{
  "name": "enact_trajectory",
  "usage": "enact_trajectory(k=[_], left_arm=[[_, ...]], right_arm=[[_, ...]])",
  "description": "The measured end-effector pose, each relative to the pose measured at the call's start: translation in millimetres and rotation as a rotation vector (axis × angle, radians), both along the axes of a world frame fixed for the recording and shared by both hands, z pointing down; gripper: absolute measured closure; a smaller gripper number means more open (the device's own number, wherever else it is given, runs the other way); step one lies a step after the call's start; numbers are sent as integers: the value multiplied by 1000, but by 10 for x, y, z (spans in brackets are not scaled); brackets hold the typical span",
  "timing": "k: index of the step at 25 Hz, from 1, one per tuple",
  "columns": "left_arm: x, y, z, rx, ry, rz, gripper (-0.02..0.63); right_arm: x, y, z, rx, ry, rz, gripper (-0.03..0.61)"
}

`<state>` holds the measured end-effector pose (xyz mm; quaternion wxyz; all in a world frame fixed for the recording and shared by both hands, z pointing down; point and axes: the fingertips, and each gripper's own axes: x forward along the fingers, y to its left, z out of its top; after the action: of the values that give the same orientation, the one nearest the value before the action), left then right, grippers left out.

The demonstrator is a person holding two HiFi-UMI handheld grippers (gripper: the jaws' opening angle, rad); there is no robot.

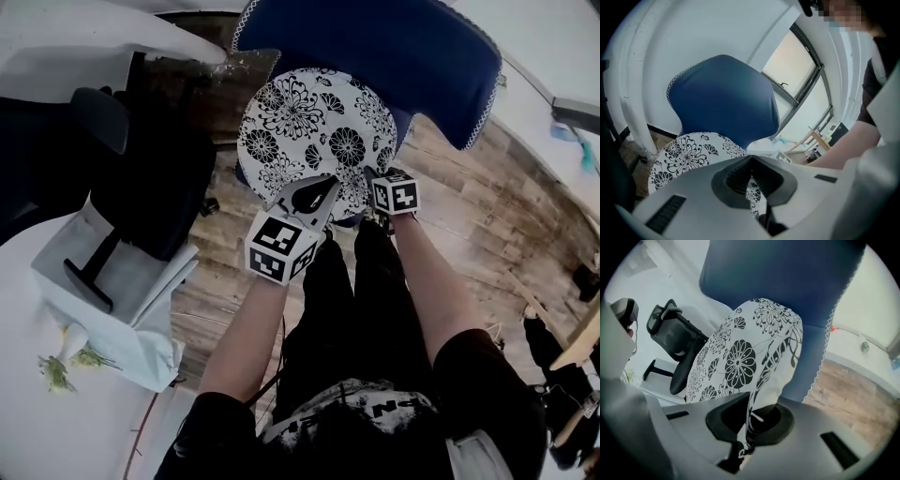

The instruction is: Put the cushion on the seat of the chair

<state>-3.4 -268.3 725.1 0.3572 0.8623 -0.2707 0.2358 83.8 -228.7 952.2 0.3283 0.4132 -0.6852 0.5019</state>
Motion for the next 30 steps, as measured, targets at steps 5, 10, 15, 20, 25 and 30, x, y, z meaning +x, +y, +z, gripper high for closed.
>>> enact_trajectory(k=[5, 10, 15, 20, 25, 30], left_arm=[[37, 27, 38, -12, 7, -9, 598], [38, 17, 15, -11, 5, -5, 598], [27, 15, -91, -7, 1, -2, 598], [72, -69, -255, 12, 17, 1, 598], [90, -114, -485, 47, 21, 25, 598], [22, -120, -675, 77, 3, 40, 598]], right_arm=[[-1, 19, 51, 0, 25, -47, 551], [-1, 14, 34, 2, 34, -68, 548], [68, 22, -39, -12, 56, -57, 444], [248, 64, -90, -61, 140, -80, 328], [421, 34, -299, -49, 189, -74, 322], [440, -163, -670, 61, 226, -89, 324]])
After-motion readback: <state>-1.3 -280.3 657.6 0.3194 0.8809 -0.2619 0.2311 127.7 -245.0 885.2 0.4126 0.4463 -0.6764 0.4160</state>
